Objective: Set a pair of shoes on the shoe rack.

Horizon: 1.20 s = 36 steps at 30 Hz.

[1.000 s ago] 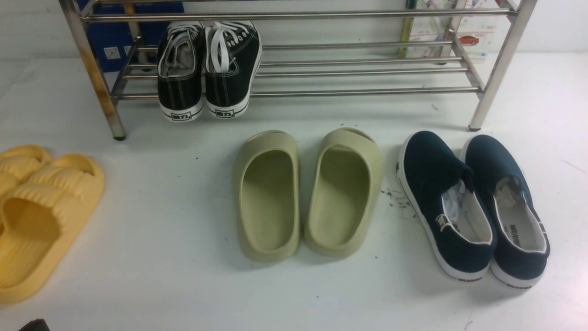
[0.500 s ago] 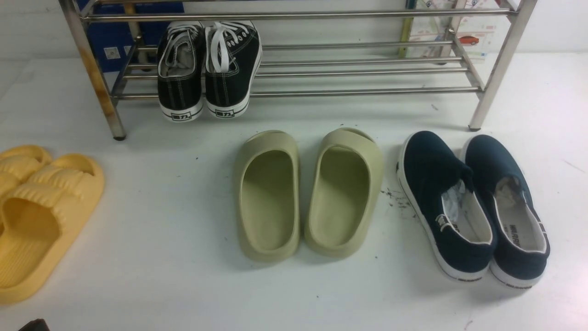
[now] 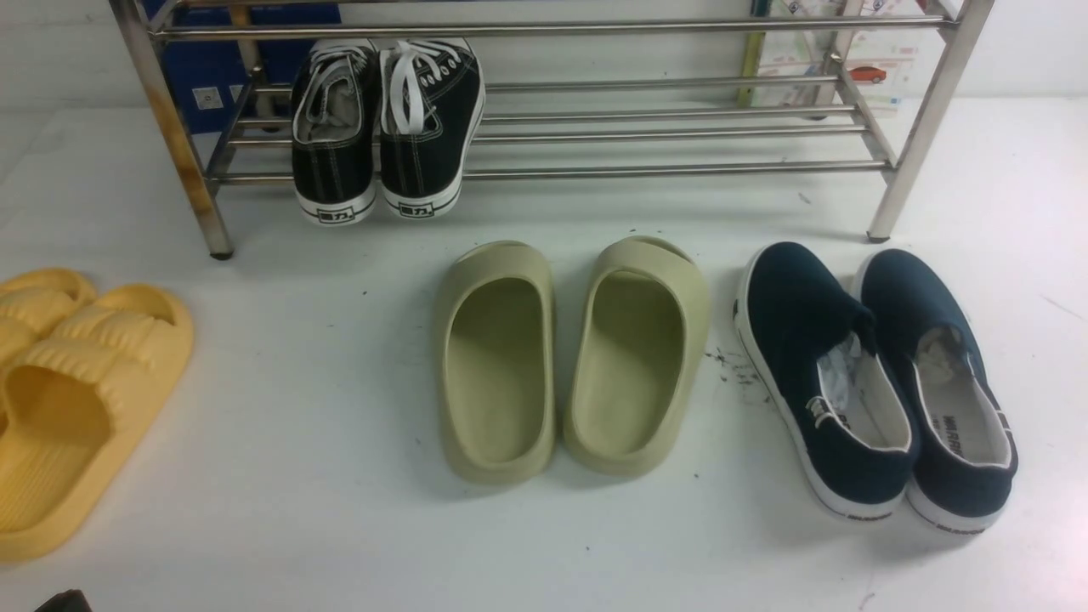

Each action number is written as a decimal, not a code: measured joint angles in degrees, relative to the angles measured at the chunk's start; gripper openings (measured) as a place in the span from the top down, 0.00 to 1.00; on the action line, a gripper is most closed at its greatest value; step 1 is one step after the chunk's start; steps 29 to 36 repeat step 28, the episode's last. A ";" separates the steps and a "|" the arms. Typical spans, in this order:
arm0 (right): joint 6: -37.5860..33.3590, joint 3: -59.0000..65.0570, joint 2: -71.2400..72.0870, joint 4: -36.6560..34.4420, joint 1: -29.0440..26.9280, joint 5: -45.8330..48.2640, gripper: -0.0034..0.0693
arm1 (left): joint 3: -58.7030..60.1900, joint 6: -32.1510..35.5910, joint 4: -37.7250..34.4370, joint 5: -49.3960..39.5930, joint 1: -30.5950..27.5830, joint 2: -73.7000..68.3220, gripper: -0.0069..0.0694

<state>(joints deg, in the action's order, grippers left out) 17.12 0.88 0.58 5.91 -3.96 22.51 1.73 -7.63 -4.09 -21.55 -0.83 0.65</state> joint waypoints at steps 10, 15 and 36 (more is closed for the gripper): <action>0.00 0.00 0.00 0.00 0.00 0.00 0.61 | 0.00 0.00 0.00 0.00 0.00 0.00 0.93; 0.00 0.00 0.00 0.00 0.00 0.00 0.61 | 0.00 0.00 0.00 0.00 0.00 0.00 0.93; 0.00 0.00 0.00 0.00 0.00 0.00 0.61 | 0.00 0.00 0.00 0.00 0.00 0.00 0.93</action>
